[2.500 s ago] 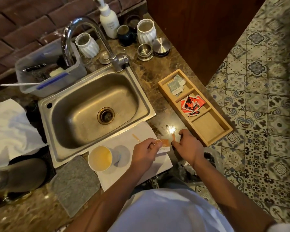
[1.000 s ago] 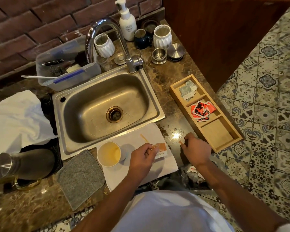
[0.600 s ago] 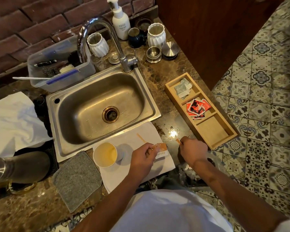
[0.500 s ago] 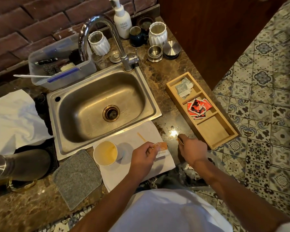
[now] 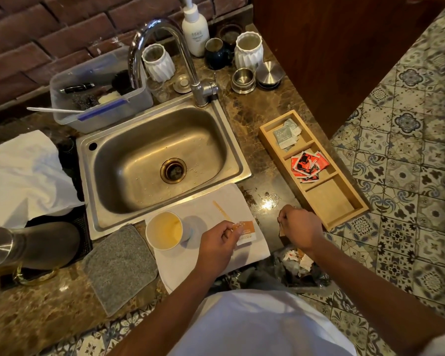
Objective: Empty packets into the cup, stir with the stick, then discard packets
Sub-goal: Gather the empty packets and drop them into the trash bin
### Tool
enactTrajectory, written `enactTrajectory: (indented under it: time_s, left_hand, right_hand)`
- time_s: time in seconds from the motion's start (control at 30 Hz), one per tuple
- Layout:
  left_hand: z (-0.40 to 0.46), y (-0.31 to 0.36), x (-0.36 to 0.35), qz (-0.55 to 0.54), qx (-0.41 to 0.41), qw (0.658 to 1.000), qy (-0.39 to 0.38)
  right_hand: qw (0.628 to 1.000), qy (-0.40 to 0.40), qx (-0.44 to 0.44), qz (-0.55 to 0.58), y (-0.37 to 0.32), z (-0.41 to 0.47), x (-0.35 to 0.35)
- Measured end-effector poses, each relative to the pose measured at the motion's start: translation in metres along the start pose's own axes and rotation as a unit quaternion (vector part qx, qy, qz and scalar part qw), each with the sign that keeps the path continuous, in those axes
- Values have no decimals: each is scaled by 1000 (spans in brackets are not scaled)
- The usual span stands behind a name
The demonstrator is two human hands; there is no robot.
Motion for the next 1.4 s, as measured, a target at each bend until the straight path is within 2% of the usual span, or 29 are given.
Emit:
enactTrajectory:
  time_s: [0.1, 0.17, 0.23, 0.33, 0.47, 0.6, 0.7, 0.93, 1.03, 1.23, 1.4]
  left_hand:
    - [0, 1, 0, -4, 2, 1000, -1]
    - [1, 3, 2, -13, 0, 1000, 1]
    - [1, 4, 4, -18, -1, 1000, -3]
    - [3, 5, 3, -7, 14, 1000, -13]
    - [5, 5, 3, -35, 49, 998, -23]
    - [4, 10, 4, -89, 61, 994, -33]
    - [3, 15, 6, -109, 56, 991, -44]
    - [-6, 21, 17, -148, 41, 986, -60]
    - [-11, 20, 21, -153, 33, 986, -66]
    - [-25, 12, 34, -148, 15, 984, -98]
    - [-37, -6, 53, -146, -5, 982, -124]
  right_hand:
    - [996, -20, -25, 78, 5, 0, -3]
    - [981, -21, -52, 187, 7, -1, -3]
    - [941, -13, -89, 325, 5, -4, -1]
    - [862, -10, -112, 494, -6, -12, 7]
    - [787, -24, -87, 610, -23, -22, 23]
    - [746, -22, -45, 664, -36, -33, 36]
    - [756, -31, -21, 654, -45, -38, 42]
    - [847, -35, 14, 531, -60, -56, 42]
    - [867, -25, 14, 497, -65, -66, 39]
    - [868, -31, -14, 496, -81, -90, 23]
    - [832, 19, -50, 552, -98, -114, 3]
Point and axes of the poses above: each hand's wrist, its own z-axis towards the middle knuckle, its own x-axis out of the back of the hand, y = z × x, the point moved 5 cm from there along z, towards the middle knuckle, and after that the axes turned 10 degrees about z, right-handed, at the moved point
